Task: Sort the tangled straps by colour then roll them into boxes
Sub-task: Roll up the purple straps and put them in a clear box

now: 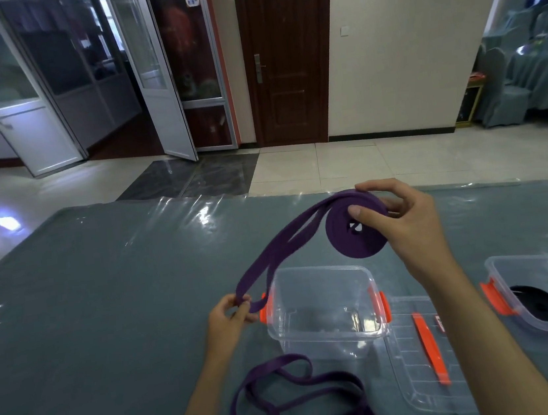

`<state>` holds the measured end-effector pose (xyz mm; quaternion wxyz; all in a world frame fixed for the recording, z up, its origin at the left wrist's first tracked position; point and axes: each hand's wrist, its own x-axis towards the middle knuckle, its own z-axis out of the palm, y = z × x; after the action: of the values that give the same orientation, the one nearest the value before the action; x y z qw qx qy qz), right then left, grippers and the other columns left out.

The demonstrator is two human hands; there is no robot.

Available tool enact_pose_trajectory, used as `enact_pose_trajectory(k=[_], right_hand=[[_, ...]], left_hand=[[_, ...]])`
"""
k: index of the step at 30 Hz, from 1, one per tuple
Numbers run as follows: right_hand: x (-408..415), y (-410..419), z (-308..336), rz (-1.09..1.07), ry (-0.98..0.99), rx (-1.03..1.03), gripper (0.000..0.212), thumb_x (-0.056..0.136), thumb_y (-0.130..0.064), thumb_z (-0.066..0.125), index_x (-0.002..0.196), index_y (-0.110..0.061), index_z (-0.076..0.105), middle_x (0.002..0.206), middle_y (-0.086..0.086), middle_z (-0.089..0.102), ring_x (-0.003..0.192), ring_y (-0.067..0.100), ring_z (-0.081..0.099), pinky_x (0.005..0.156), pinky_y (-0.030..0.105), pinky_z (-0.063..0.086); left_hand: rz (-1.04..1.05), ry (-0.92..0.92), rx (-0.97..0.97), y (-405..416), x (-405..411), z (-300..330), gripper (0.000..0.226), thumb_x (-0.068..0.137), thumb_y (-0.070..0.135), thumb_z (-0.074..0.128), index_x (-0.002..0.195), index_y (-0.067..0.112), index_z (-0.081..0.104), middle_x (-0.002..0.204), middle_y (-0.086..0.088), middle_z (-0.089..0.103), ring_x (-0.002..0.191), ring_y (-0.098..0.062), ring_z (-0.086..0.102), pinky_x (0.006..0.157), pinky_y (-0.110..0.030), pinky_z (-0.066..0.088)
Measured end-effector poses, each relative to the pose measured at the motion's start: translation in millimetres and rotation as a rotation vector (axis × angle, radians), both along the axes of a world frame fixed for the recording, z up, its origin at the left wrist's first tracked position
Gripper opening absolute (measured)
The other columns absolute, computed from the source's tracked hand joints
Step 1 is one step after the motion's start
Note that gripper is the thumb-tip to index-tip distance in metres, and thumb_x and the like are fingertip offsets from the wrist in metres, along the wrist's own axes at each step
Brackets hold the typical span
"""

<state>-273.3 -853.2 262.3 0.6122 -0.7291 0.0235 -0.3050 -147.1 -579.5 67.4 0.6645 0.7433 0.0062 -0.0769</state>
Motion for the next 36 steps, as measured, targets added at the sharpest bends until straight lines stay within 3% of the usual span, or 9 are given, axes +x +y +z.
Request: enact_pose_trajectory(k=[6, 10, 13, 17, 22, 25, 28, 33, 36], right_hand=[[0.4, -5.2, 3.7, -0.035, -0.009, 0.047, 0.04, 0.084, -0.02, 0.083, 0.121, -0.023, 0.068, 0.1, 0.001, 0.079, 0.094, 0.021, 0.076, 0.072, 0.03, 0.063], [-4.6, -10.4, 2.7, -0.027, -0.013, 0.068, 0.039, 0.085, -0.017, 0.082, 0.12, -0.023, 0.068, 0.1, -0.002, 0.08, 0.096, 0.019, 0.076, 0.071, 0.028, 0.063], [-6.2, -10.3, -4.3, -0.04, 0.01, 0.032, 0.039, 0.085, -0.016, 0.083, 0.121, -0.021, 0.069, 0.101, 0.001, 0.079, 0.095, 0.019, 0.076, 0.071, 0.028, 0.063], [-6.6, -8.1, -7.3, -0.031, 0.0, 0.025, 0.036, 0.085, -0.015, 0.083, 0.118, -0.02, 0.07, 0.1, 0.002, 0.079, 0.094, 0.02, 0.076, 0.07, 0.026, 0.061], [-5.1, -5.5, -5.4, 0.015, 0.028, -0.075, 0.038, 0.084, -0.015, 0.084, 0.119, -0.019, 0.069, 0.102, 0.001, 0.079, 0.096, 0.019, 0.075, 0.075, 0.03, 0.063], [-5.9, -0.8, -2.8, 0.08, 0.041, -0.092, 0.038, 0.083, -0.016, 0.083, 0.118, -0.019, 0.069, 0.103, 0.0, 0.079, 0.097, 0.02, 0.075, 0.075, 0.03, 0.062], [-5.4, 5.2, 0.8, 0.151, 0.059, -0.12, 0.035, 0.083, -0.016, 0.082, 0.116, -0.02, 0.07, 0.102, 0.0, 0.079, 0.094, 0.021, 0.075, 0.075, 0.03, 0.062], [-3.5, 15.3, 5.0, 0.253, 0.103, -0.182, 0.038, 0.084, -0.016, 0.082, 0.119, -0.018, 0.068, 0.097, 0.001, 0.08, 0.088, 0.022, 0.077, 0.077, 0.03, 0.062], [-3.0, 20.6, 6.9, 0.28, 0.124, -0.228, 0.042, 0.085, -0.018, 0.082, 0.124, -0.022, 0.065, 0.095, 0.001, 0.08, 0.089, 0.021, 0.077, 0.079, 0.032, 0.064]], left_hand=[[-0.392, 0.187, -0.303, 17.9, -9.3, 15.5, 0.04, 0.088, -0.008, 0.071, 0.127, 0.0, 0.065, 0.125, -0.013, 0.074, 0.113, -0.036, 0.072, 0.092, -0.032, 0.061], [-0.316, 0.15, -0.042, 20.2, -6.0, 16.2, 0.027, 0.086, 0.008, 0.082, 0.112, 0.006, 0.074, 0.111, -0.007, 0.079, 0.082, -0.026, 0.077, 0.064, -0.027, 0.06], [-0.118, 0.059, 0.101, 13.0, 0.6, 14.8, 0.022, 0.086, 0.011, 0.084, 0.086, 0.0, 0.065, 0.084, -0.016, 0.076, 0.048, -0.015, 0.059, 0.044, -0.023, 0.046], [0.026, 0.018, 0.226, 5.2, 11.5, 11.1, 0.022, 0.095, 0.0, 0.067, 0.081, 0.007, 0.05, 0.064, -0.016, 0.066, 0.04, -0.015, 0.054, 0.04, -0.025, 0.042], [-0.237, 0.172, 0.426, 5.1, 18.3, 2.8, 0.024, 0.092, 0.015, 0.076, 0.1, 0.012, 0.053, 0.077, -0.007, 0.067, 0.058, -0.016, 0.061, 0.056, -0.028, 0.046], [-0.465, 0.238, 0.657, 8.0, 17.9, 17.4, 0.079, 0.077, 0.031, 0.092, 0.142, 0.019, 0.049, 0.125, -0.01, 0.068, 0.107, -0.023, 0.067, 0.083, -0.032, 0.055], [-0.559, 0.027, 0.944, 3.3, 17.7, 55.4, 0.109, 0.073, 0.032, 0.094, 0.161, 0.021, 0.03, 0.162, -0.008, 0.039, 0.147, -0.025, 0.042, 0.119, -0.036, 0.037], [-0.551, -0.329, 0.237, -29.4, -17.1, 165.9, 0.058, 0.095, 0.023, 0.076, 0.147, 0.033, 0.051, 0.145, 0.011, 0.059, 0.139, -0.005, 0.05, 0.115, -0.035, 0.044], [-0.692, -0.394, 0.103, -44.5, -36.8, 206.9, 0.048, 0.09, 0.032, 0.079, 0.136, 0.031, 0.063, 0.13, 0.015, 0.069, 0.13, -0.002, 0.058, 0.113, -0.035, 0.042]])
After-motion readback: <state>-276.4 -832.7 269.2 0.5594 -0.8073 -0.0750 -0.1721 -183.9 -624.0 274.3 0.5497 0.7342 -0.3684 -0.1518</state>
